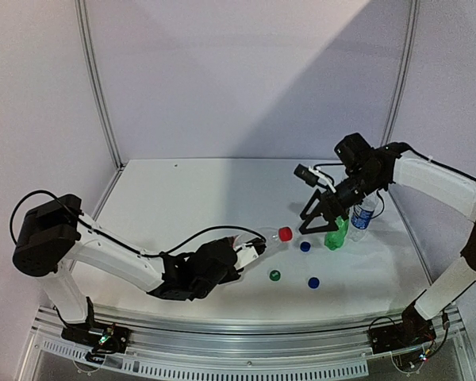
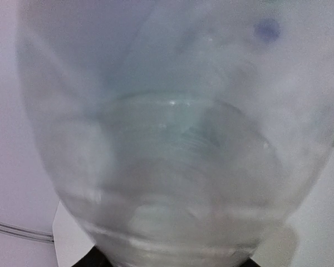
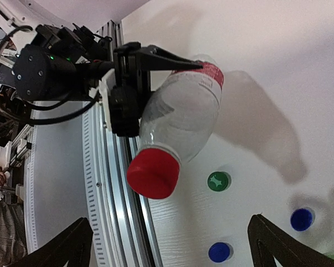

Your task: Unscrew the bottle caps

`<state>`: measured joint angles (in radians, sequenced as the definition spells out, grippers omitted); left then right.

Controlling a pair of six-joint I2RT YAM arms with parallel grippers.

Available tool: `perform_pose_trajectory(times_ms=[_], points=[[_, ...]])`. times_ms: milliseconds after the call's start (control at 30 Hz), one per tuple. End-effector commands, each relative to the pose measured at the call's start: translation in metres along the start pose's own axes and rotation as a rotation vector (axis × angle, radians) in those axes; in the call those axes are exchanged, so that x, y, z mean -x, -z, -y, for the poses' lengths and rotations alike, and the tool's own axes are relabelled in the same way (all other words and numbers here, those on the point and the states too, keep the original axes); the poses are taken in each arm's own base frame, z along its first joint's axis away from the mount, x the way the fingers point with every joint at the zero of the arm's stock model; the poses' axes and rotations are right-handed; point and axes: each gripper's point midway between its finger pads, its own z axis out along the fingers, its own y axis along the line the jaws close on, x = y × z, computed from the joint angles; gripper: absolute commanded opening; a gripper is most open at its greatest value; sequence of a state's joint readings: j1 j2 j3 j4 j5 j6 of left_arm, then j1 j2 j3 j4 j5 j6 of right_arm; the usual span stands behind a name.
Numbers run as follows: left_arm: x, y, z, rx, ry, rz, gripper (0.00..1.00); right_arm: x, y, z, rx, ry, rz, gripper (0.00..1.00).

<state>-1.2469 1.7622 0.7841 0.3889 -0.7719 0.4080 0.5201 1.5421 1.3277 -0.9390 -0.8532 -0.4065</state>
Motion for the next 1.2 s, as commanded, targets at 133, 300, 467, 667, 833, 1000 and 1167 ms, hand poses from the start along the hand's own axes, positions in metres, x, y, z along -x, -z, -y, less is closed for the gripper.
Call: perform_pose_trajectory(times_ms=[133, 300, 467, 667, 833, 1000, 1167], points=[[0.015, 0.001, 0.004, -0.011, 0.073, 0.033, 0.20, 0.002, -0.007, -0.002, -0.092, 0.027, 0.018, 0.80], [0.017, 0.000, 0.007, -0.023, 0.080, 0.028, 0.20, 0.003, -0.016, 0.008, -0.089, -0.044, 0.015, 0.70], [0.016, -0.003, 0.011, -0.034, 0.074, 0.018, 0.20, 0.010, -0.023, 0.013, -0.100, -0.080, 0.008, 0.66], [0.012, -0.007, 0.020, -0.063, 0.061, -0.014, 0.20, 0.012, -0.030, 0.013, -0.173, -0.042, -0.019, 0.61], [0.013, -0.006, 0.021, -0.073, 0.071, -0.019, 0.20, 0.012, -0.028, 0.015, -0.252, 0.007, -0.031, 0.54], [0.013, -0.006, 0.020, -0.072, 0.070, -0.022, 0.20, 0.010, -0.025, 0.017, -0.279, 0.016, -0.034, 0.46], [0.012, -0.006, 0.020, -0.073, 0.068, -0.027, 0.21, 0.010, -0.023, 0.016, -0.283, 0.018, -0.031, 0.41]])
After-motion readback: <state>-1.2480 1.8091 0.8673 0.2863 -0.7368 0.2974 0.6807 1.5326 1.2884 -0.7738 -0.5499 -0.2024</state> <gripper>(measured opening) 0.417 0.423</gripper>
